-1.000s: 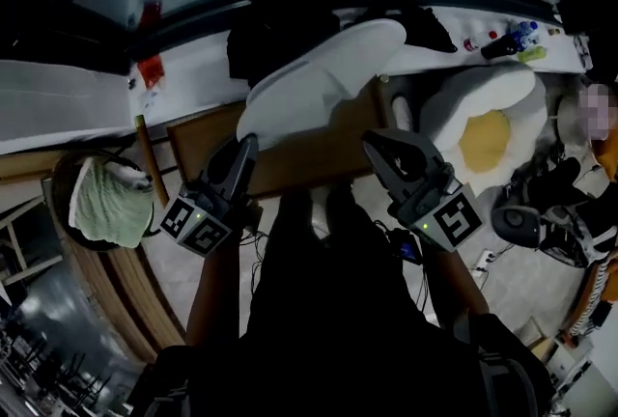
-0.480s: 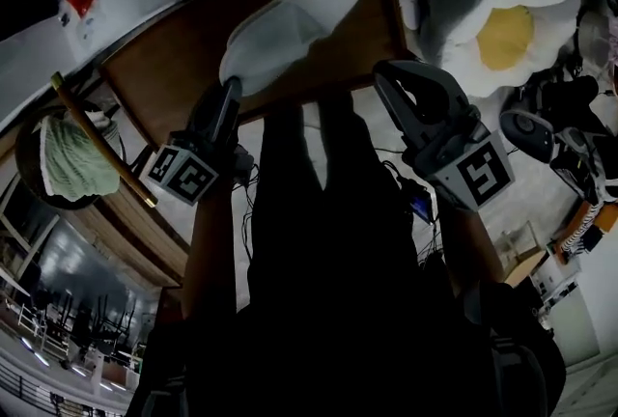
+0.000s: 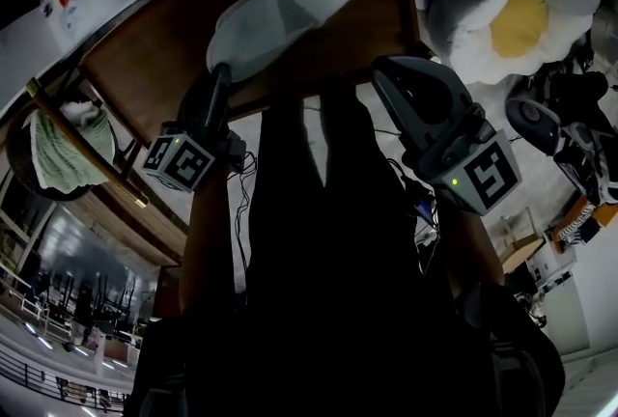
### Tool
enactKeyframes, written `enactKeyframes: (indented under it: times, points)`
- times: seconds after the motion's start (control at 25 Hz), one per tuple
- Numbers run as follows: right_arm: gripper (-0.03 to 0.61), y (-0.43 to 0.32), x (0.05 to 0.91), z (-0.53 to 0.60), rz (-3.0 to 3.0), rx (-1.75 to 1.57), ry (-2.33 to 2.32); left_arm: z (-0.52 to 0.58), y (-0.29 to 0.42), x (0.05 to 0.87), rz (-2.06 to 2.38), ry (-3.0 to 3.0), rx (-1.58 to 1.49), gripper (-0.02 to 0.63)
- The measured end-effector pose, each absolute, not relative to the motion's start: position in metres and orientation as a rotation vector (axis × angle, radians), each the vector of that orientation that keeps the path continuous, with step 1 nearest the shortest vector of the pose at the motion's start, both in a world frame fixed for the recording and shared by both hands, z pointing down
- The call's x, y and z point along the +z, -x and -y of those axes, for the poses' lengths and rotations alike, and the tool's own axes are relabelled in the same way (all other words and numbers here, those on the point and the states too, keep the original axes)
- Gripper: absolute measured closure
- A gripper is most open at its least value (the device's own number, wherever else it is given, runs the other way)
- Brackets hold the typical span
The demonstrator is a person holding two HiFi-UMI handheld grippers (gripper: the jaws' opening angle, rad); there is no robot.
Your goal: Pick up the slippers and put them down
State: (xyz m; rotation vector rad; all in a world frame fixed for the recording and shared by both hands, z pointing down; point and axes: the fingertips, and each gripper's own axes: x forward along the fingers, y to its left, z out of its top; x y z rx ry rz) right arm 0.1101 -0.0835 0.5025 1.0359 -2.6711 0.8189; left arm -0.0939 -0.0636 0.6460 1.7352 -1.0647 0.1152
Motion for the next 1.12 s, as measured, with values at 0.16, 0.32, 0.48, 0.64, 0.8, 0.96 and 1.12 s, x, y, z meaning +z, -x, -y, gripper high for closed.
enactKeyframes:
  times: [0.16, 0.32, 0.48, 0.64, 0.8, 0.96, 1.12]
  points:
    - [0.552, -0.11, 0.51, 0.08, 2.669, 0.829, -1.033, 0.06, 0.096, 0.659, 1.112, -1.76, 0.268, 0.548]
    - [0.552, -0.111, 0.514, 0.075, 2.662, 0.837, -1.029, 0.059, 0.098, 0.667, 1.173, -1.793, 0.434, 0.518]
    - [0.552, -0.112, 0.517, 0.071, 2.659, 0.827, -1.023, 0.06, 0.101, 0.672, 1.221, -1.802, 0.507, 0.487]
    - [0.552, -0.113, 0.512, 0.069, 2.664, 0.793, -1.027, 0.06, 0.109, 0.665, 1.265, -1.798, 0.465, 0.468]
    - [0.552, -0.106, 0.483, 0.068, 2.691, 0.723, -1.029, 0.061, 0.105, 0.62, 1.228, -1.902, 0.353, 0.509]
    - [0.552, -0.089, 0.422, 0.071, 2.781, 0.577, -0.995, 0.064, 0.083, 0.541, 1.11, -2.11, 0.263, 0.601]
    - [0.552, -0.06, 0.385, 0.078, 2.864, 0.443, -0.856, 0.071, 0.058, 0.446, 0.947, -2.365, 0.136, 0.601]
